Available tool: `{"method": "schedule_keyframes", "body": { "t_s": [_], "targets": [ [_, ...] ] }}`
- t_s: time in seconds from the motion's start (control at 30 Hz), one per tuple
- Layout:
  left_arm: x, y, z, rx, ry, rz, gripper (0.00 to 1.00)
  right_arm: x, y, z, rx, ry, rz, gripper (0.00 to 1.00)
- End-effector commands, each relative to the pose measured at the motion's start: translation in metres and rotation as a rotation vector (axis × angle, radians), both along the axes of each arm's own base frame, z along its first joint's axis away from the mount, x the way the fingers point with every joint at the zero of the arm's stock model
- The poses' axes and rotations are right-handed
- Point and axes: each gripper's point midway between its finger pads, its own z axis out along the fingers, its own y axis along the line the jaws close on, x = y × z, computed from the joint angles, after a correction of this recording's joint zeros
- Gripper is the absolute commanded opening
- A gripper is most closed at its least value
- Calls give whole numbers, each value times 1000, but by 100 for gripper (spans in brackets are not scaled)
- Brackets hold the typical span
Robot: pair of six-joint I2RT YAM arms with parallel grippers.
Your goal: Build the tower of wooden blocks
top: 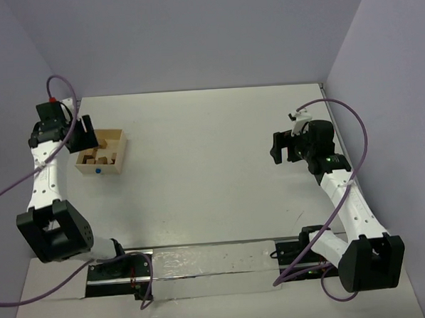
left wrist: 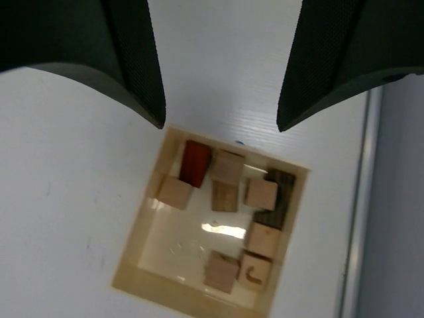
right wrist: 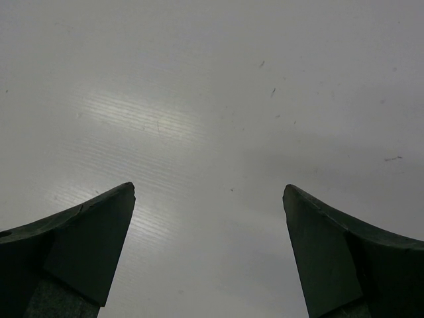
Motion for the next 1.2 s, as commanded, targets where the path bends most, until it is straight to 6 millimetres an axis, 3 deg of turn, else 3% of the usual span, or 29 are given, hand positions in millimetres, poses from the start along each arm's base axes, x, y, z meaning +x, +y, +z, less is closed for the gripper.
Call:
{"method": "schedule_keyframes", "body": {
  "t_s": [0.0, 0.13, 0.3, 0.43, 0.57, 0.73, 1.17],
  "targets": [
    [13, 18, -1, 16, 43, -87, 72, 12, 3, 19, 7, -70, 13, 100],
    [28, 12, 2, -3, 33, -141, 71, 12, 2, 14, 6, -59, 12, 100],
    [40, -8, -19, -25, 82, -192, 70, 14, 1, 11, 5, -51, 7, 100],
    [45, -40, -43, 10, 114, -233, 70, 17, 0, 11, -2, -48, 2, 100],
    [57, -61, -62, -1, 135, -245, 66, 18, -1, 10, -10, -45, 4, 100],
    [71, -70, -90, -29, 184, -229, 63, 20, -4, 10, -33, -45, 2, 100],
    [91, -104, -120, 2, 200, -286, 49, 23, -9, 6, -69, -32, -1, 100]
  ]
}}
